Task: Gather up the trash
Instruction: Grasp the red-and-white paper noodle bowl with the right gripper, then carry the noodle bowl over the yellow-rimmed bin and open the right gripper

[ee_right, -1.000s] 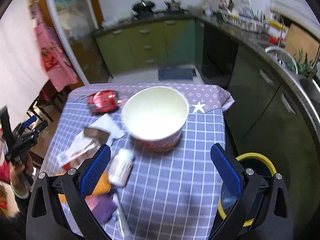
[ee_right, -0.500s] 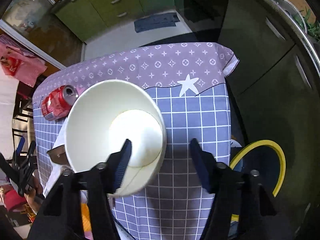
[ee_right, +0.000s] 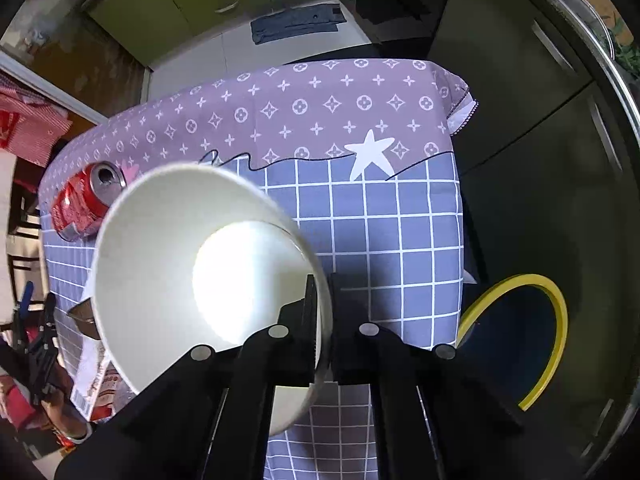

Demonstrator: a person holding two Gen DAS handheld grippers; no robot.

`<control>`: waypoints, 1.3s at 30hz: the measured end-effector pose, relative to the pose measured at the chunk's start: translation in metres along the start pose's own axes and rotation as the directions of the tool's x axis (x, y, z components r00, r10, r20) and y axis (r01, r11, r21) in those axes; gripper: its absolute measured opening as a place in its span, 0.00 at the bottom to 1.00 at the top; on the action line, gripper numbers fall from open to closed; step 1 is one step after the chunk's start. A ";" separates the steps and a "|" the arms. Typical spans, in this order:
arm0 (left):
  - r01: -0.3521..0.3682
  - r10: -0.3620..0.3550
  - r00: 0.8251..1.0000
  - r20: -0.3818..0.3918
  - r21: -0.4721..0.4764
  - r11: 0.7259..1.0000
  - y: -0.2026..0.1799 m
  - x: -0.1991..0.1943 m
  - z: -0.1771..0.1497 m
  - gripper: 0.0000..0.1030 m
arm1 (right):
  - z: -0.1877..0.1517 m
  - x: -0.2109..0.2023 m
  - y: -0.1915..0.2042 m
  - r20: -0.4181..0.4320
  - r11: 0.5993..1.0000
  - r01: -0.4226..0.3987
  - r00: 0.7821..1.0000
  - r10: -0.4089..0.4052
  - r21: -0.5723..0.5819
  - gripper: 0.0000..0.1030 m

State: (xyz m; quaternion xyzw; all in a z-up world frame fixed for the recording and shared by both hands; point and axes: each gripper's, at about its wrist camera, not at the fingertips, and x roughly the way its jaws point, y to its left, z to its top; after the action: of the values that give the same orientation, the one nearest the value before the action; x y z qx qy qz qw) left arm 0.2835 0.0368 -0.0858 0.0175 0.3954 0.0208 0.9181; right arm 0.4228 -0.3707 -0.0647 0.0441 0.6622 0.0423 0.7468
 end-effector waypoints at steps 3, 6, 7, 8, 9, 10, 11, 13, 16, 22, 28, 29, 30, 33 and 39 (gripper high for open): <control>0.001 -0.001 1.000 0.000 -0.001 1.000 0.000 0.000 0.000 0.94 | -0.003 -0.020 -0.015 0.039 1.000 -0.017 0.999 0.016 0.024 0.05; 0.009 -0.009 1.000 -0.003 -0.001 1.000 0.000 0.000 0.000 0.94 | -0.015 -0.052 -0.048 0.088 0.995 -0.068 0.994 0.061 0.074 0.05; 0.010 -0.010 1.000 -0.004 -0.002 1.000 0.000 0.000 0.000 0.94 | -0.021 -0.064 -0.063 0.107 0.993 -0.073 0.992 0.062 0.098 0.05; 0.012 -0.012 1.000 -0.005 -0.002 1.000 0.000 0.000 0.000 0.94 | -0.029 -0.076 -0.082 0.124 0.989 -0.072 0.991 0.056 0.127 0.05; 0.015 -0.015 1.000 -0.006 -0.003 1.000 0.000 0.001 0.001 0.94 | -0.036 -0.084 -0.099 0.135 0.986 -0.068 0.990 0.047 0.154 0.05; 0.018 -0.018 1.000 -0.007 -0.004 1.000 0.000 0.000 0.000 0.94 | -0.045 -0.092 -0.120 0.146 0.980 -0.064 0.989 0.036 0.189 0.05; 0.021 -0.021 1.000 -0.006 -0.008 1.000 0.000 0.000 0.000 0.94 | -0.057 -0.098 -0.143 0.153 0.972 -0.060 0.988 0.025 0.229 0.05; 0.027 -0.027 1.000 -0.004 -0.013 1.000 0.001 -0.001 0.001 0.94 | -0.076 -0.102 -0.183 0.161 0.953 -0.055 0.987 0.007 0.299 0.05; 0.027 -0.027 1.000 0.001 -0.013 1.000 0.000 -0.002 0.001 0.94 | -0.105 -0.086 -0.237 0.150 0.915 -0.059 0.989 -0.002 0.398 0.05; 0.035 -0.035 0.999 0.009 -0.003 0.999 -0.004 -0.005 0.000 0.94 | -0.135 -0.008 -0.299 0.085 0.858 -0.061 0.996 0.021 0.510 0.05; 0.038 -0.038 0.999 0.017 0.002 0.999 -0.005 -0.007 0.000 0.94 | -0.139 0.053 -0.319 0.030 0.835 -0.029 0.999 0.015 0.550 0.06; 0.038 -0.038 0.999 0.018 0.000 0.999 -0.004 -0.007 0.000 0.94 | -0.140 0.061 -0.323 0.022 0.832 -0.026 1.000 0.016 0.555 0.06; 0.039 -0.039 0.999 0.018 -0.003 0.999 -0.003 -0.007 0.001 0.94 | -0.140 0.067 -0.326 0.015 0.831 -0.022 1.000 0.016 0.556 0.06; 0.040 -0.040 0.999 0.013 -0.006 0.999 -0.002 -0.005 0.001 0.94 | -0.142 0.079 -0.327 -0.003 0.835 -0.012 1.000 0.017 0.550 0.12; 0.049 -0.049 0.999 0.010 0.003 0.999 -0.005 -0.004 0.000 0.94 | -0.137 0.068 -0.318 0.003 0.849 0.007 1.000 -0.010 0.528 0.28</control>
State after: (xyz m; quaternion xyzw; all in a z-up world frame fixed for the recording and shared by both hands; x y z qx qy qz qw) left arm 0.2811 0.0311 -0.0835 0.0095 0.3913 -0.0023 0.9202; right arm 0.2970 -0.6769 -0.1871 0.2444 0.6464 -0.1445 0.7082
